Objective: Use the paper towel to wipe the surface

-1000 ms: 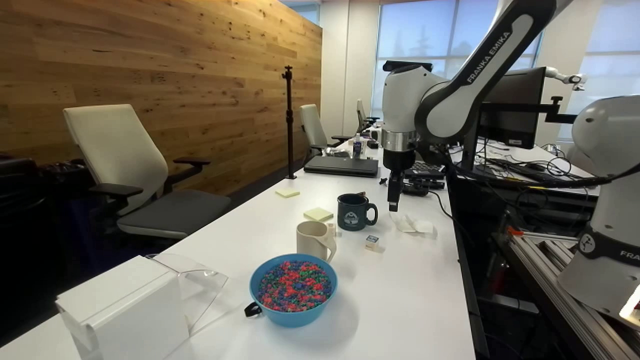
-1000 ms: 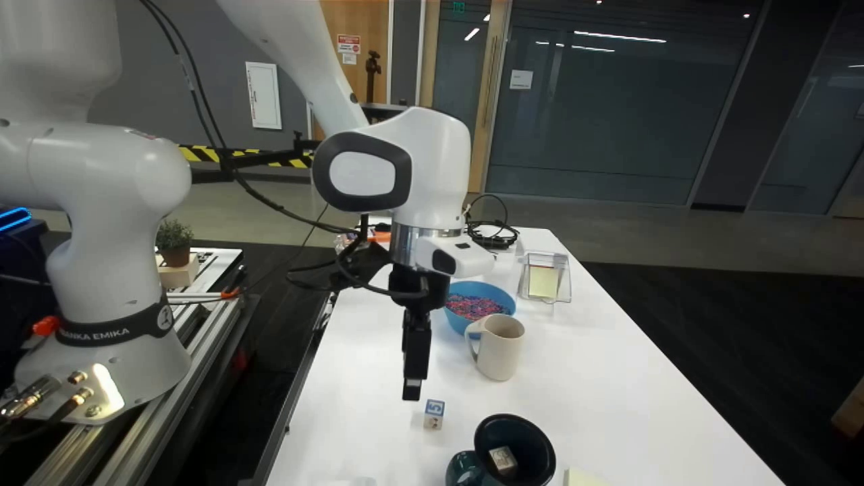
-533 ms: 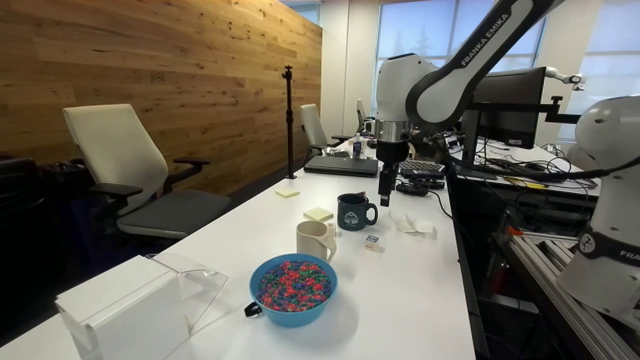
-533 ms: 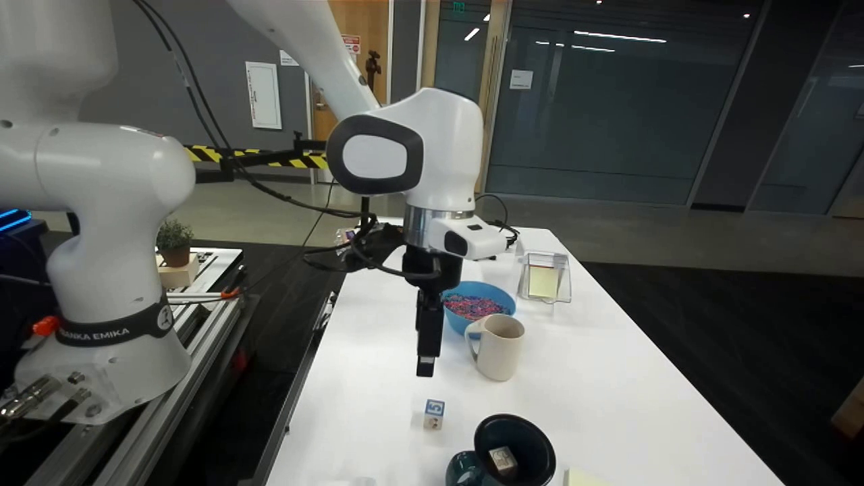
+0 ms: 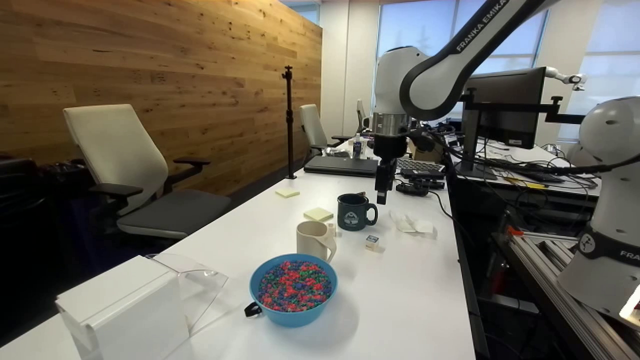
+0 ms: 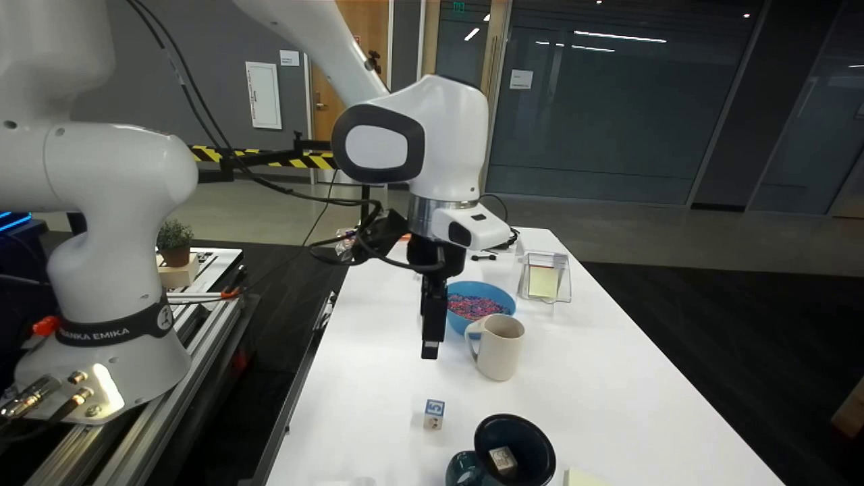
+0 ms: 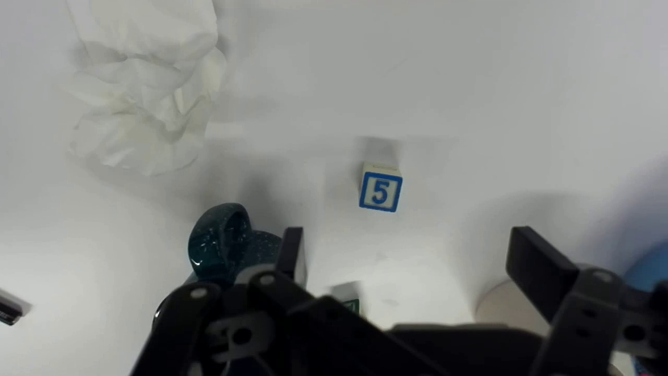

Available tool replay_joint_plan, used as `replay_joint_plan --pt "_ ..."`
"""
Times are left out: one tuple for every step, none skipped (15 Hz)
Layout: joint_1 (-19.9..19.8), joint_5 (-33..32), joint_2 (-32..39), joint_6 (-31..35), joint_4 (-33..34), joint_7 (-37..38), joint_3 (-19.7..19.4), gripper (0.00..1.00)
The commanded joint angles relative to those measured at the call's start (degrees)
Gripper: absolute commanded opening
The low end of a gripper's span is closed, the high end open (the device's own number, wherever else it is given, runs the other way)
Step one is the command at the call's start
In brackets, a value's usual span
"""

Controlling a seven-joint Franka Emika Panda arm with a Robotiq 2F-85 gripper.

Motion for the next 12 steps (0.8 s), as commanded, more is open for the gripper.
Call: replay_joint_plan --pt "3.53 4.87 1.23 -2.64 0.78 -4.11 -3.37 1.0" --pt "4.27 5.6 1.62 -2.94 0.72 -4.67 -4.04 1.0" --pt "4.99 6.3 1.98 -3.3 0.67 -5.18 -4.69 1.0" --pt "5.63 6.9 2.31 -3.7 0.64 -5.7 -5.34 1.0" --pt "6.32 7.49 2.73 -3.93 0.51 -6.22 -5.96 1.0" --pt "6.96 7.98 3.09 -4.18 0.44 -6.7 -6.59 1.0" --pt "7.54 8.3 3.5 -4.36 0.35 -7.0 -7.14 1.0" --pt "8.11 8.66 3.88 -4.53 0.24 -7.32 -7.71 1.0" --pt "8.66 8.91 4.34 -4.73 0.18 -7.53 -8.24 1.0" --pt "9.21 9.19 4.74 -5.03 0.12 -7.72 -8.77 1.0" --pt "9.75 9.45 5.13 -5.28 0.04 -7.9 -9.34 1.0" --pt "10.26 9.53 5.65 -5.63 -0.03 -7.86 -9.82 1.0"
